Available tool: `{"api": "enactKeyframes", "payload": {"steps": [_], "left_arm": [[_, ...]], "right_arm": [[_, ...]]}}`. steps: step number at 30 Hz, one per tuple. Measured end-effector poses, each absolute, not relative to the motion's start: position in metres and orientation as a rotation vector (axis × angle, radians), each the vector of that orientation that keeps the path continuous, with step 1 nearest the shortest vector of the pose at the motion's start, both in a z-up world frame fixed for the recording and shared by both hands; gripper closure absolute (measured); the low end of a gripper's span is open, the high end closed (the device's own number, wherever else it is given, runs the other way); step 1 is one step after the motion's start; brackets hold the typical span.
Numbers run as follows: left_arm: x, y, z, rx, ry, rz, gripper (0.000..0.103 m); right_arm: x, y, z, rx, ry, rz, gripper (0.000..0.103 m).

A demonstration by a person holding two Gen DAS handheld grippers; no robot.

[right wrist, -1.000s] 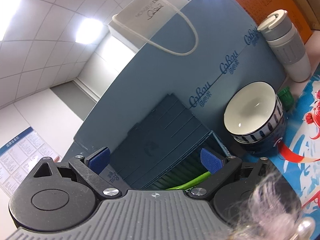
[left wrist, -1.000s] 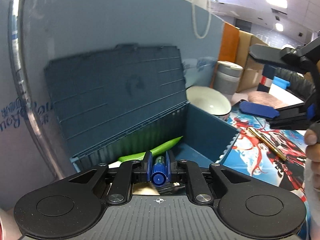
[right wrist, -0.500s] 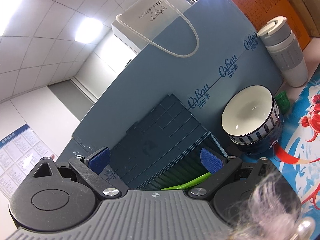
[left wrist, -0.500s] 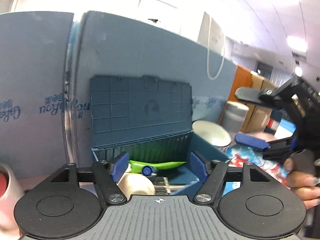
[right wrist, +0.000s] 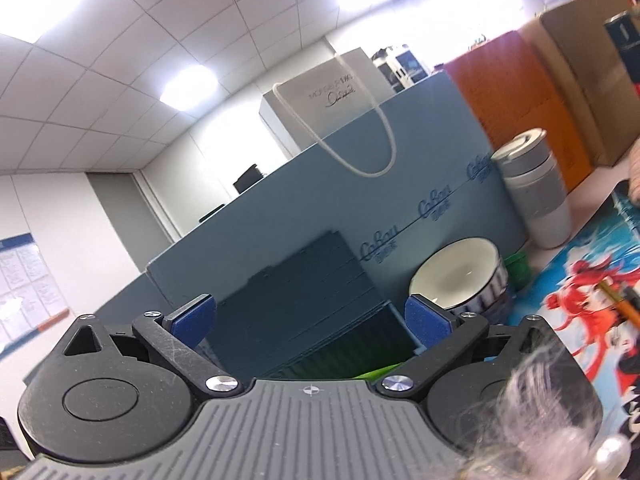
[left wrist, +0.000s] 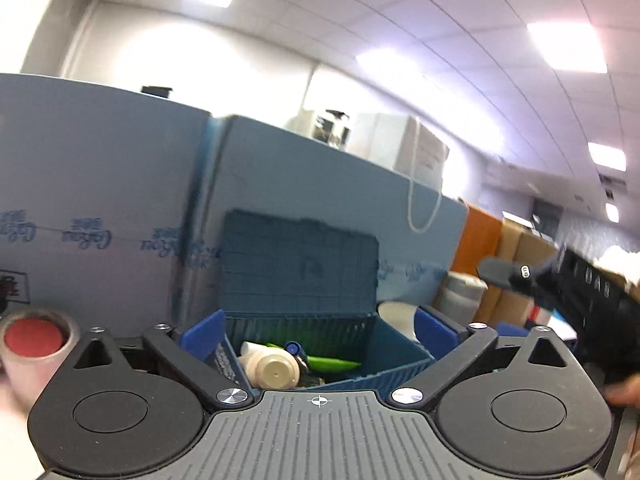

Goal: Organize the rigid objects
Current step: 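Withdraw the left tool up out of the blue box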

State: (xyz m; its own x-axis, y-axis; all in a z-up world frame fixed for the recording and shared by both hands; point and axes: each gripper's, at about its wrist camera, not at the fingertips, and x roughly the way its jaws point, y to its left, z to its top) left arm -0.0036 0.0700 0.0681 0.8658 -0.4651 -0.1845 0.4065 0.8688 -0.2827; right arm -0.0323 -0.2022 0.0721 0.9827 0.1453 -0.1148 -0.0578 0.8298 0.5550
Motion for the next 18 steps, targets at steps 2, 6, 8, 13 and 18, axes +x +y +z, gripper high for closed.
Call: {"api": "enactKeyframes", "payload": {"steps": [2, 6, 8, 13, 18], "left_arm": [[-0.007, 0.072, 0.066, -0.258, 0.229, -0.449, 0.0], [-0.007, 0.068, 0.056, -0.3, 0.187, -0.415, 0.0], [-0.006, 0.065, 0.05, -0.325, 0.182, -0.405, 0.0], [-0.005, 0.053, 0.032, -0.347, 0.132, -0.342, 0.0], [-0.004, 0.042, 0.019, -0.331, 0.079, -0.301, 0.0]], "right_arm": [[-0.037, -0.202, 0.067, 0.556, 0.136, 0.086, 0.0], [-0.041, -0.202, 0.056, 0.496, 0.106, 0.025, 0.0], [-0.044, -0.202, 0.05, 0.47, 0.098, 0.002, 0.0], [-0.047, -0.202, 0.038, 0.364, 0.068, -0.051, 0.0], [-0.042, -0.204, 0.025, 0.313, 0.048, -0.086, 0.0]]}}
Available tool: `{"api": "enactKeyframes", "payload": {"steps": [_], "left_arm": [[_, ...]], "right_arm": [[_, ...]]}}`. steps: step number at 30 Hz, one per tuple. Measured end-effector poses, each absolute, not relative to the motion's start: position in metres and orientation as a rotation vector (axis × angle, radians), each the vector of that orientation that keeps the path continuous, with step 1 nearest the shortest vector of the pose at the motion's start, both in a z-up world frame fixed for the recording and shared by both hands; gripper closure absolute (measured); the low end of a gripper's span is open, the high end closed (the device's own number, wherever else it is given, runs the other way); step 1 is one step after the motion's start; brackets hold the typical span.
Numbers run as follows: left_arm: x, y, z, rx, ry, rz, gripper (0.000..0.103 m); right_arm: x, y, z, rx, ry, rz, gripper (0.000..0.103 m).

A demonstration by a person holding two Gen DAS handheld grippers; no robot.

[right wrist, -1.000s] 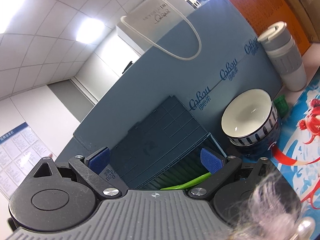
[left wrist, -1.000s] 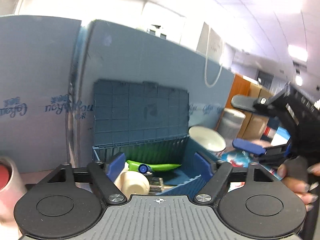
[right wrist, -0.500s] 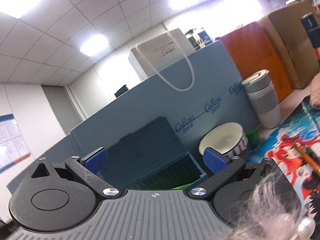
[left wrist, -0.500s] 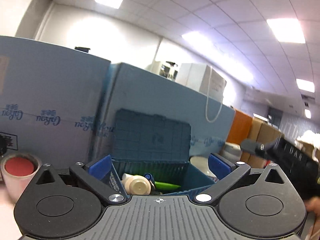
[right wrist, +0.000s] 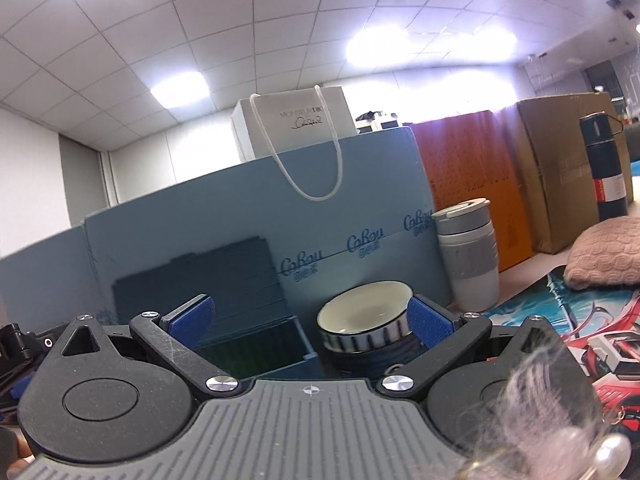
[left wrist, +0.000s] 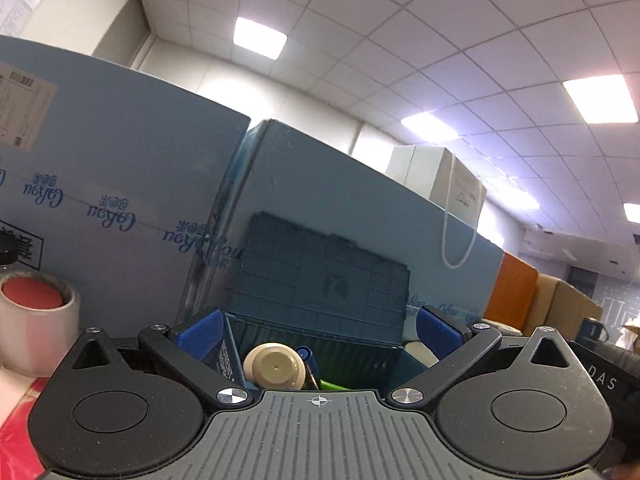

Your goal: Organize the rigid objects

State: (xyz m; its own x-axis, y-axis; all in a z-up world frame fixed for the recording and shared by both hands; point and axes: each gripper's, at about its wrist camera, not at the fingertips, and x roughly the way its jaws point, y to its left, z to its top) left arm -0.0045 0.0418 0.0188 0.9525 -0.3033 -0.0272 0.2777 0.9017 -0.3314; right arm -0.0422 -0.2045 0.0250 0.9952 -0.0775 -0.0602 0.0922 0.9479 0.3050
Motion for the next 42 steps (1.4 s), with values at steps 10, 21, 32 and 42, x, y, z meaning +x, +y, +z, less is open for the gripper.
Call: {"api": "enactKeyframes", "payload": {"steps": [10, 21, 32, 42], "left_arm": [[-0.015, 0.023, 0.01, -0.22, -0.025, -0.278, 0.0], [-0.031, 0.016, 0.01, -0.137, -0.15, -0.228, 0.0], [-0.033, 0.014, 0.009, -0.106, -0.17, -0.215, 0.0], [-0.033, 0.013, 0.009, -0.099, -0.173, -0.191, 0.0]], "right_arm": [[-0.038, -0.204, 0.01, 0.287, 0.007, -0.13, 0.0], [-0.046, -0.189, 0.009, 0.179, -0.06, -0.155, 0.0], [-0.053, -0.185, 0.009, 0.154, -0.119, -0.178, 0.0], [-0.055, -0.184, 0.008, 0.147, -0.132, -0.184, 0.0]]}}
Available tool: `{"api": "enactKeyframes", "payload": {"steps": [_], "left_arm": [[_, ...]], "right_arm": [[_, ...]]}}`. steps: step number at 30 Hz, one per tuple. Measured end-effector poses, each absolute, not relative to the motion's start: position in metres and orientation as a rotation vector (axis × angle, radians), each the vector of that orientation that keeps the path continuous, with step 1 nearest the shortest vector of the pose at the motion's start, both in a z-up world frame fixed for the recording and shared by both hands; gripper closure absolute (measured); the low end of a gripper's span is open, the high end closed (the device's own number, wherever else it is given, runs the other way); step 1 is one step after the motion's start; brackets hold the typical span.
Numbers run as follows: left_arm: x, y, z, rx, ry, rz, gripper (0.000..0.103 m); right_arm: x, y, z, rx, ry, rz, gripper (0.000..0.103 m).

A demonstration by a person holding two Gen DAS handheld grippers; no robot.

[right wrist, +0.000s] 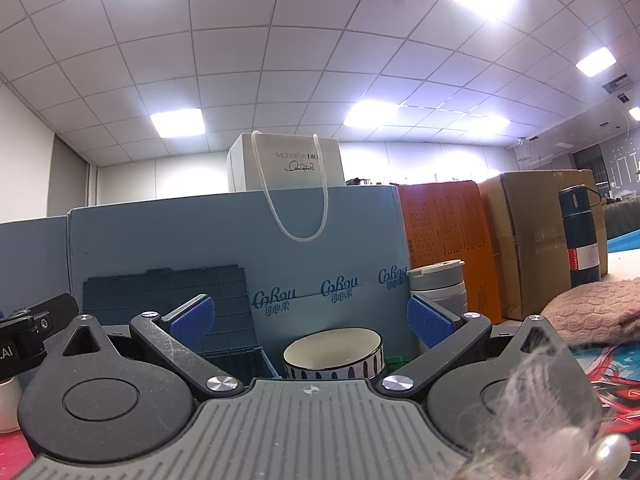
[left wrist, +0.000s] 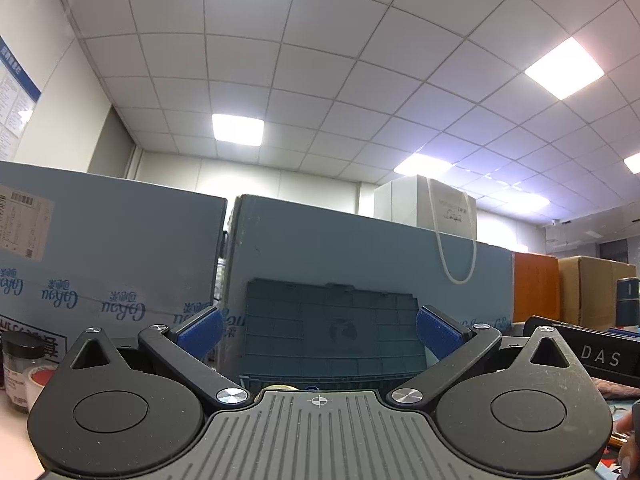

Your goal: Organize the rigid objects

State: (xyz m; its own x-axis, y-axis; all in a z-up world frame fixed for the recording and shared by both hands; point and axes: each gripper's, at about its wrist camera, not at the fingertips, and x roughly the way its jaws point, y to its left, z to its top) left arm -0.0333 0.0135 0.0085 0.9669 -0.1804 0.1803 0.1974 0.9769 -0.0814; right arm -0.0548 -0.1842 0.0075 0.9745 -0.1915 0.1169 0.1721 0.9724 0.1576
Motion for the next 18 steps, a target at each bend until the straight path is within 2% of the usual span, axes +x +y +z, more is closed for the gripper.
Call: {"api": "enactKeyframes", "payload": {"steps": [18], "left_arm": [[-0.0324, 0.0126, 0.0083, -0.09, -0.171, -0.164, 0.0]], "right_arm": [[-0.0559, -0.1818, 0.0067, 0.145, -0.14, -0.178, 0.0]]}}
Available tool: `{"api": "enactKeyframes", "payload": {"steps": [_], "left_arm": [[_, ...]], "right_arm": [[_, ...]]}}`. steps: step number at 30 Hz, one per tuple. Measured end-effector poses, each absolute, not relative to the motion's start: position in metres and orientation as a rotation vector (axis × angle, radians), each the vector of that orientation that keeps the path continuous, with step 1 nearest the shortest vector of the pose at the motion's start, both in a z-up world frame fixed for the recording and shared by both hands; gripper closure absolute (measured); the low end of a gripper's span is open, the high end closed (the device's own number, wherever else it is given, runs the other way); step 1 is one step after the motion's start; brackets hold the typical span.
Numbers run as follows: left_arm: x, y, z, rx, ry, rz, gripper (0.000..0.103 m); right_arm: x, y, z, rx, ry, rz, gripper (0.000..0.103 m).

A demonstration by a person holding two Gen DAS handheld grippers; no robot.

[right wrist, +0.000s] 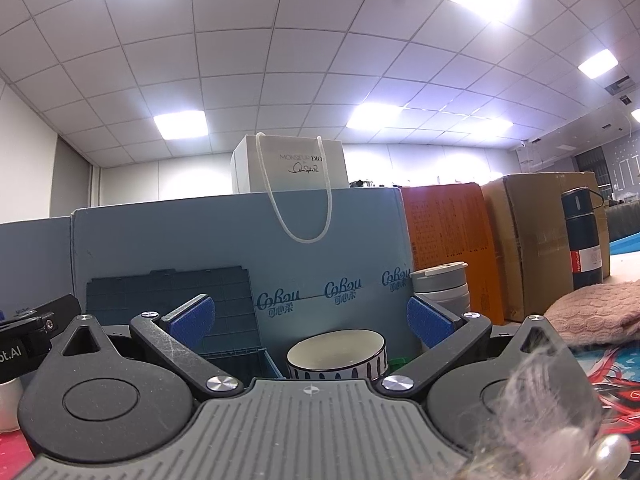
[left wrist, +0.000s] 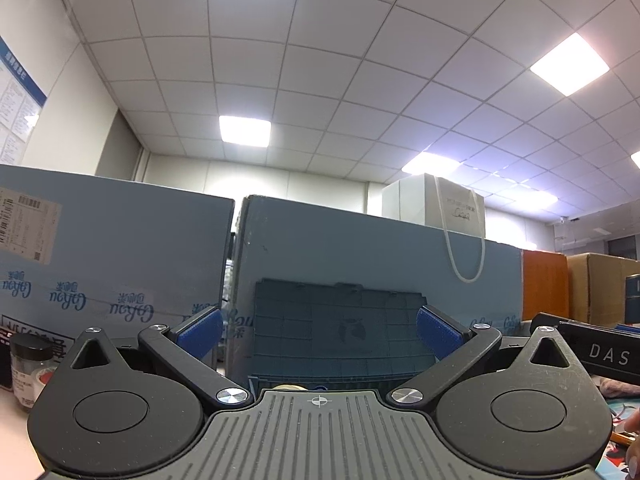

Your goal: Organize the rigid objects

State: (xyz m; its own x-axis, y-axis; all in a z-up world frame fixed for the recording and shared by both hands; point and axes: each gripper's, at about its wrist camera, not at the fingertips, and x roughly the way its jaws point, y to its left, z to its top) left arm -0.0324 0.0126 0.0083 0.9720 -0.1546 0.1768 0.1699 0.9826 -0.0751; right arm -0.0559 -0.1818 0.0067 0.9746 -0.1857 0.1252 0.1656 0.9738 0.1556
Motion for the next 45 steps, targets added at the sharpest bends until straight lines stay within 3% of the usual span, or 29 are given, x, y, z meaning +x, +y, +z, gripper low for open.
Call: {"api": "enactKeyframes", "payload": {"steps": [45], "left_arm": [[-0.022, 0.01, 0.002, -0.038, -0.146, -0.032, 0.0]], "right_arm": [[-0.033, -0.165, -0.001, 0.042, -0.124, -0.094, 0.0]]}}
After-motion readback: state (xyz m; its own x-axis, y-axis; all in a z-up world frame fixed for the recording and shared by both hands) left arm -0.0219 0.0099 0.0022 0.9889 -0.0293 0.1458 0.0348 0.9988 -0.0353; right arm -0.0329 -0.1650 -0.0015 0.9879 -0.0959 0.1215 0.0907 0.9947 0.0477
